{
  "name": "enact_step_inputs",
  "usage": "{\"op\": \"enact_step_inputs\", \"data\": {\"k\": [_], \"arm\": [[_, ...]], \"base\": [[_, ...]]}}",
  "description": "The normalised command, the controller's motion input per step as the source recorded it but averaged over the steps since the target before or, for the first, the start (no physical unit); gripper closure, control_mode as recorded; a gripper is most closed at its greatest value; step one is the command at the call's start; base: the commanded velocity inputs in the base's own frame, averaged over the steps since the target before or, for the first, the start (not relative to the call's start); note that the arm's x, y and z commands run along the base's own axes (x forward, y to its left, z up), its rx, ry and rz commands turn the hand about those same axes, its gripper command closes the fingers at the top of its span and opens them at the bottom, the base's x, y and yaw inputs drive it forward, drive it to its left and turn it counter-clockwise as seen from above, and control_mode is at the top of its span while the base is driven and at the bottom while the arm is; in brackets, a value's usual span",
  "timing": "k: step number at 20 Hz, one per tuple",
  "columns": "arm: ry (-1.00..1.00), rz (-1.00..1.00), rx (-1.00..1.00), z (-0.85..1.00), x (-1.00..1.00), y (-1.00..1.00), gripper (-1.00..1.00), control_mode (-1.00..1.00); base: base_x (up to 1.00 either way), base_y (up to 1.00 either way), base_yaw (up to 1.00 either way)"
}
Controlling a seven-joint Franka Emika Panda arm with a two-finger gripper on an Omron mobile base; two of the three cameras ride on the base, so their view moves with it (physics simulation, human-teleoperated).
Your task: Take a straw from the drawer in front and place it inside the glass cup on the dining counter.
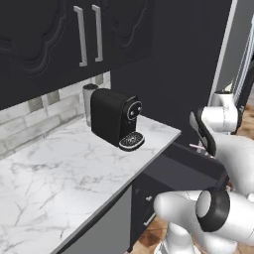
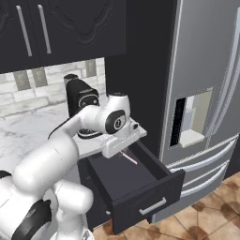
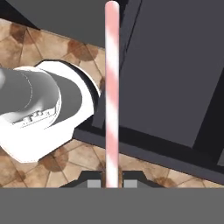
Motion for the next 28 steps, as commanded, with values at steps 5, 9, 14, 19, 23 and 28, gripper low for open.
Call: {"op": "enact_step_inputs", "data": {"k": [5,9,14,19,23,28], "arm": [[-0.02,0.00,0.00,0.81,-0.31,0.23,1.00,-1.00],[-0.03,0.00,0.00,0.71,-0.26,0.13,1.00,-1.00],[-0.04,0.00,0.00,0.29,-0.21,0.00,1.00,-1.00],[-0.03,0.00,0.00,0.00,-0.25,0.00,1.00,-1.00],[0.00,0.00,0.00,0.00,-0.11,0.02,1.00,-1.00],[0.00,0.00,0.00,0.00,-0.01,0.05,1.00,1.00]], "base": [[0.00,0.00,0.00],[0.00,0.00,0.00],[0.00,0.00,0.00],[0.00,0.00,0.00],[0.00,0.00,0.00],[-0.34,0.08,0.00]]}}
